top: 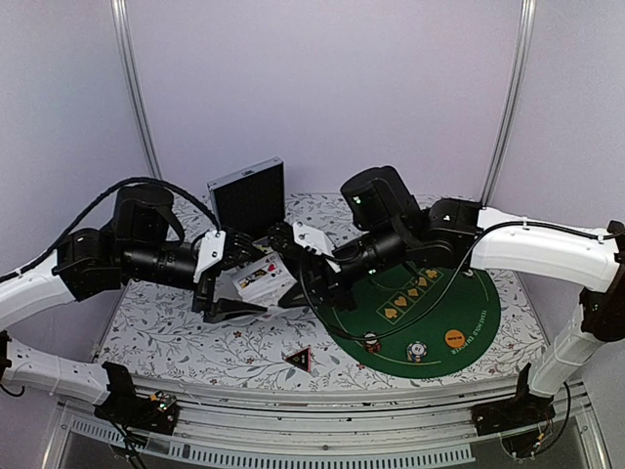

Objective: Distribute texas hold em gaming equipment
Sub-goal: Pass from the left arm to the right, then pass from the right arm to the left

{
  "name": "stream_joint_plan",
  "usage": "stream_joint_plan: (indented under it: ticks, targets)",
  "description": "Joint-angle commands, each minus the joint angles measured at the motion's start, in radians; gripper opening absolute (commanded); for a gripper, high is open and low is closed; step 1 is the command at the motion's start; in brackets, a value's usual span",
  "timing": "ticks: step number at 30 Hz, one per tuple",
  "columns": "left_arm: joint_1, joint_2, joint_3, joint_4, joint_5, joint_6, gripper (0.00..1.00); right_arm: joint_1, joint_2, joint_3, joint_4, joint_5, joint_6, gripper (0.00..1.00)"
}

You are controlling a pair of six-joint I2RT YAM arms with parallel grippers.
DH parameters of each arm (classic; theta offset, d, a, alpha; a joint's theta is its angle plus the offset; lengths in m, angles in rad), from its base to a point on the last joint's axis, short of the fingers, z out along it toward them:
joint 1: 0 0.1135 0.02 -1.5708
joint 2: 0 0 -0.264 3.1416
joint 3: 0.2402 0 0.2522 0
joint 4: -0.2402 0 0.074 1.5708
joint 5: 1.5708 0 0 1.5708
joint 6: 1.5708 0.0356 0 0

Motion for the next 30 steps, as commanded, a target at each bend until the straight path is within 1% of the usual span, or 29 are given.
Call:
stream_joint_plan:
  ticks: [1, 5, 9, 12, 14, 15, 17, 18, 22, 23, 24, 27, 30]
  targets:
    - [-0.019, -0.001, -0.042, 0.030, -0.020, -0.020, 0.79, -0.035, 0.044, 0.034, 0.011, -0.082, 0.111, 0.02]
    - [-0.019, 0.061, -0.040, -0.001, 0.011, -0.028, 0.68, -0.046, 0.071, 0.036, 0.030, -0.101, 0.168, 0.02]
    - [-0.018, 0.099, -0.065, -0.008, 0.007, -0.021, 0.62, -0.054, 0.078, 0.009, 0.051, -0.079, 0.206, 0.02]
    - [-0.019, 0.126, -0.077, -0.009, 0.015, -0.032, 0.59, -0.059, 0.045, -0.057, 0.125, -0.071, 0.237, 0.02]
    - [-0.019, 0.143, -0.082, -0.003, 0.030, -0.035, 0.51, -0.061, 0.015, -0.117, 0.206, -0.082, 0.258, 0.02]
    - [-0.018, 0.150, -0.085, 0.005, 0.037, -0.040, 0.45, -0.062, 0.002, -0.141, 0.258, -0.094, 0.265, 0.02]
    - [-0.019, 0.163, -0.087, 0.022, 0.046, -0.052, 0.32, -0.063, -0.013, -0.173, 0.300, -0.097, 0.273, 0.02]
    - [-0.018, 0.166, -0.089, 0.031, 0.057, -0.057, 0.31, -0.065, -0.015, -0.185, 0.314, -0.095, 0.272, 0.02]
    - [-0.018, 0.185, -0.096, 0.035, 0.118, -0.073, 0.33, -0.075, -0.030, -0.228, 0.373, -0.094, 0.279, 0.02]
    - [-0.019, 0.188, -0.098, 0.035, 0.129, -0.078, 0.30, -0.077, -0.039, -0.245, 0.400, -0.095, 0.280, 0.02]
    - [-0.019, 0.190, -0.100, 0.037, 0.135, -0.083, 0.24, -0.080, -0.047, -0.267, 0.427, -0.097, 0.278, 0.02]
    - [-0.018, 0.195, -0.112, 0.054, 0.126, -0.099, 0.00, -0.088, -0.062, -0.348, 0.507, -0.104, 0.264, 0.03]
    - [-0.020, 0.207, -0.116, 0.076, 0.094, -0.134, 0.00, -0.090, -0.052, -0.395, 0.560, -0.086, 0.225, 0.03]
